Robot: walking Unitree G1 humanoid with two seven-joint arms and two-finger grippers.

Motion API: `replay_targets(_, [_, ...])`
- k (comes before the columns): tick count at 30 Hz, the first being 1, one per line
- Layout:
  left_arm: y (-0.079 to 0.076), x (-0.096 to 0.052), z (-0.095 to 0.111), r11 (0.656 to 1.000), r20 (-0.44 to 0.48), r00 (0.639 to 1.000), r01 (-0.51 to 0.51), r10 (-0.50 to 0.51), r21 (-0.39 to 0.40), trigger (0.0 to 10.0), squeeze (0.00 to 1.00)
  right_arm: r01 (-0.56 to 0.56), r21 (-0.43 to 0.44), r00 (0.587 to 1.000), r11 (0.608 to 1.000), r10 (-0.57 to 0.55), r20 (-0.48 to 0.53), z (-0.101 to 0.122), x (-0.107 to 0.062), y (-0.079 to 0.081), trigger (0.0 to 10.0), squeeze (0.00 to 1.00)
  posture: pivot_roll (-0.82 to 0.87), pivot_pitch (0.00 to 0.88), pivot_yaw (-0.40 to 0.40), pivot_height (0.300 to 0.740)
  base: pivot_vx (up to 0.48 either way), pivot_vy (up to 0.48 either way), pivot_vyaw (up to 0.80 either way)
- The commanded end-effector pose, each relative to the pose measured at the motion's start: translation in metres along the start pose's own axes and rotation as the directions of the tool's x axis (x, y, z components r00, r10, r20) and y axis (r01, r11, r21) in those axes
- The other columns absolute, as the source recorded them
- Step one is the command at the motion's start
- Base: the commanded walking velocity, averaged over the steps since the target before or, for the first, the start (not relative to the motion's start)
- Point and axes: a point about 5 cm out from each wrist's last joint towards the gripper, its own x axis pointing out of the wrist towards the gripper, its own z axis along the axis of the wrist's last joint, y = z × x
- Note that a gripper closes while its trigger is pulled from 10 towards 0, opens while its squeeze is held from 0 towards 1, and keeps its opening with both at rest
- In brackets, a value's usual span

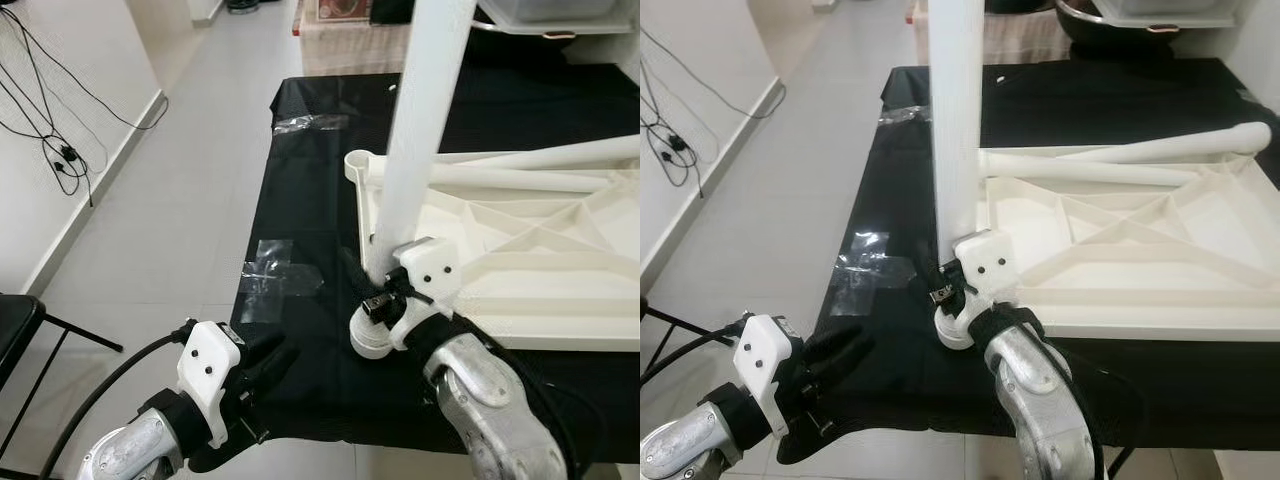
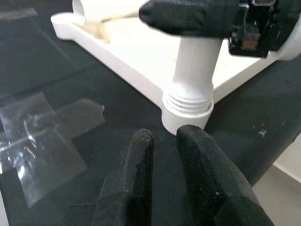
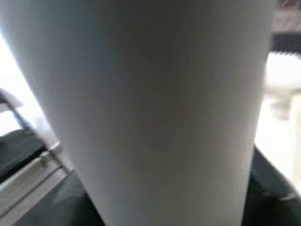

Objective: Building children table

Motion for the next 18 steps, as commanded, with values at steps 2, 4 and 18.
replay_targets(2, [-0.002,-0.001,-0.005,1.000,-0.019,1.000,-0.006,0.005,-0.012,10.0,0.00,-0.198,0.028,0.980,0.980,0.196,0.042,0.011,0.003,0.001,10.0,1.00,0.05,0.202,0.041,0.740,0.000,0.000,0.00])
replay_targets(4, [-0.003,-0.001,-0.005,1.000,-0.020,1.000,-0.005,0.004,-0.014,10.0,0.00,-0.268,-0.008,0.963,0.963,0.268,0.041,0.014,0.004,-0.004,10.0,1.00,0.05,0.203,0.042,0.740,0.000,0.000,0.00])
replay_targets(18, [-0.006,-0.005,-0.004,1.000,-0.031,1.000,-0.006,0.005,-0.014,10.0,0.00,-0.529,-0.077,0.849,0.845,0.525,-0.058,0.029,0.021,-0.057,10.0,0.00,0.07,0.224,0.024,0.740,0.000,0.000,0.00])
